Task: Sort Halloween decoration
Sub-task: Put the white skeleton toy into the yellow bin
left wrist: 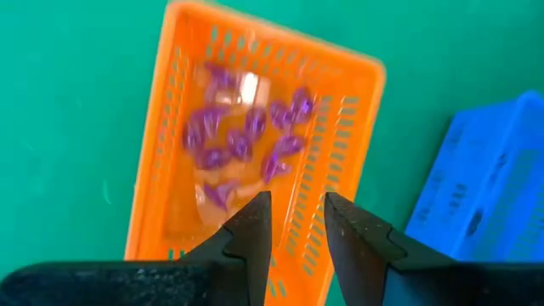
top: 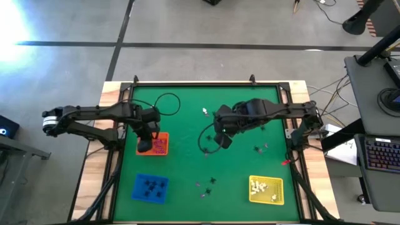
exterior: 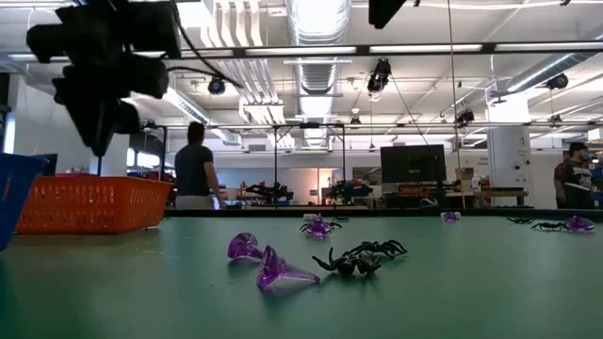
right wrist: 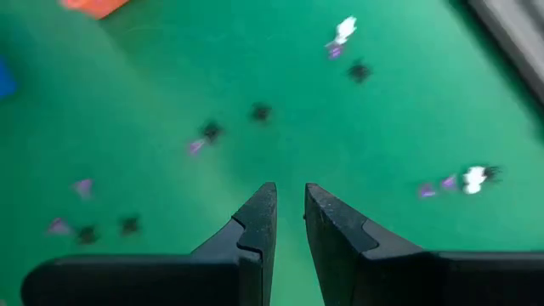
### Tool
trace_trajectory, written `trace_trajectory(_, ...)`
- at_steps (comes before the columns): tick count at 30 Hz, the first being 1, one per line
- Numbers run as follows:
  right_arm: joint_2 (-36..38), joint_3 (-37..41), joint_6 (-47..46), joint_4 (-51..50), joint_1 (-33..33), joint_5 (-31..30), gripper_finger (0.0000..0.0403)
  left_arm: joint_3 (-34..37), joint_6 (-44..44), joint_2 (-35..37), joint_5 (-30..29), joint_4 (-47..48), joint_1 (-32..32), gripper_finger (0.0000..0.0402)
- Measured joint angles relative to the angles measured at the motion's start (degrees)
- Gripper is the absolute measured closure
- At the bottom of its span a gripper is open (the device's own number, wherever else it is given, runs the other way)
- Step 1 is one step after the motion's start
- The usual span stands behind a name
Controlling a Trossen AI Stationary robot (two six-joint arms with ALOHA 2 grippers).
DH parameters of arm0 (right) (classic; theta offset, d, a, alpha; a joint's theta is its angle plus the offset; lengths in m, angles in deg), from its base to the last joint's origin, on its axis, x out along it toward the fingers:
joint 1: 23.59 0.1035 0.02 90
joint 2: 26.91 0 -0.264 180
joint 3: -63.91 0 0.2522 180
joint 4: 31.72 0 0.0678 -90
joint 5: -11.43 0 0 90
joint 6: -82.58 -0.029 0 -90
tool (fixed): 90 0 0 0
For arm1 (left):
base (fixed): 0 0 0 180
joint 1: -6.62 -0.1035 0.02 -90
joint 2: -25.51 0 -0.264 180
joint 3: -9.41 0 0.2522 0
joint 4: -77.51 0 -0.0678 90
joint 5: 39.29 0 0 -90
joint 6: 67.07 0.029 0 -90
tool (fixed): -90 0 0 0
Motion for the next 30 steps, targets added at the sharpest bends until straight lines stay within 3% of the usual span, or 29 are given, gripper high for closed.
trace_trajectory(13,-3.1,0.1,-2.5,0.4,7.5,0.6,0.0346,-9.4,2.2,0.0,0.0,0.1,0.0,0.0306)
trace_trajectory(20,-8.7,0.1,-11.5,0.6,7.3,0.5,0.0346,-11.5,3.4,0.0,0.0,0.1,0.0,0.0306)
trace_trajectory(25,-13.8,-0.3,-10.6,1.7,6.8,0.5,0.0346,-11.5,4.1,0.1,0.0,0.8,0.0,0.0306)
trace_trajectory(30,-18.8,-4.3,-3.1,7.8,6.6,1.6,0.0346,-11.5,5.1,0.1,0.0,2.6,0.0,0.0305)
